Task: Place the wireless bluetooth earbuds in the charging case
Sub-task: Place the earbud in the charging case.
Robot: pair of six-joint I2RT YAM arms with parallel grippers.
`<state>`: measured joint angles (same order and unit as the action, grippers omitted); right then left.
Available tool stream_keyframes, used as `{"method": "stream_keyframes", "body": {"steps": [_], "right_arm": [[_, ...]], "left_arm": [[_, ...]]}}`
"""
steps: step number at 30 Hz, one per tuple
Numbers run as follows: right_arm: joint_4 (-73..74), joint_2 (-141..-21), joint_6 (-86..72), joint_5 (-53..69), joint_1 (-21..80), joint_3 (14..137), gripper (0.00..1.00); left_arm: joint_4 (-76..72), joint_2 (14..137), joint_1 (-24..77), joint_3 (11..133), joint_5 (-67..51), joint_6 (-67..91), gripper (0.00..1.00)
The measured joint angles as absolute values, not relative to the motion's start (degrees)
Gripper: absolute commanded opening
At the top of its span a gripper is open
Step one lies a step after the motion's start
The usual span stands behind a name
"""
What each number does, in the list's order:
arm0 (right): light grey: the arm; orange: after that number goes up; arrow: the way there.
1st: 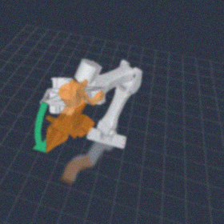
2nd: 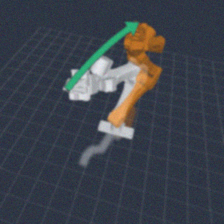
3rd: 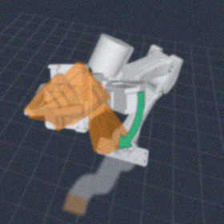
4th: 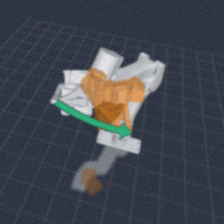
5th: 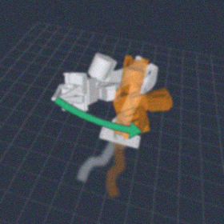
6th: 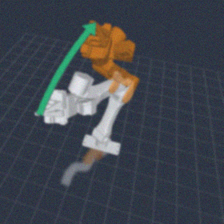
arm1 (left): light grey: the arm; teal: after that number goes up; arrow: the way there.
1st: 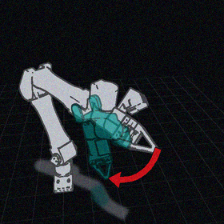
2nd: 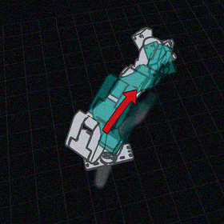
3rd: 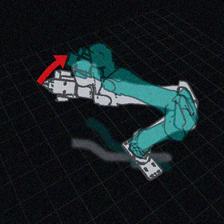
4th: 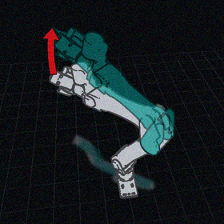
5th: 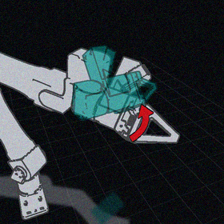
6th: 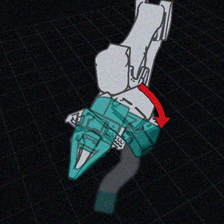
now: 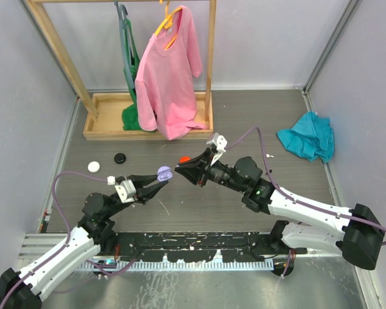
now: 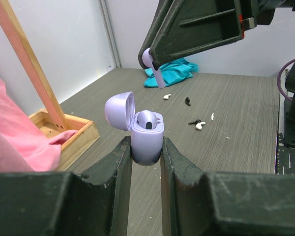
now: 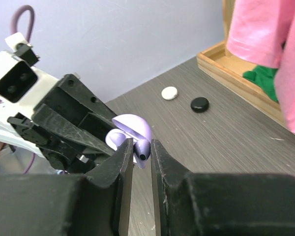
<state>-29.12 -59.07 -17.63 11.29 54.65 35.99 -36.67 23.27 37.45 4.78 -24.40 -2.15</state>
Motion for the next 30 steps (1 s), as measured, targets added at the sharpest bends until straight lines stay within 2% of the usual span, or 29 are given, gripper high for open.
{"method": "stream_keyframes", "body": {"steps": [8,30], "right_arm": [[-38.41,-62.52,-18.48,10.92,57.45,33.93,0.16],[-48.53,-68.27,-21.67,10.15,58.43,33.58,0.16]], "left_arm": [[-37.28,23.29,37.45,4.67,-24.43,-1.83,0.00],[-39.22,23.75,37.43,4.64,-24.18,0.58,0.00]]}}
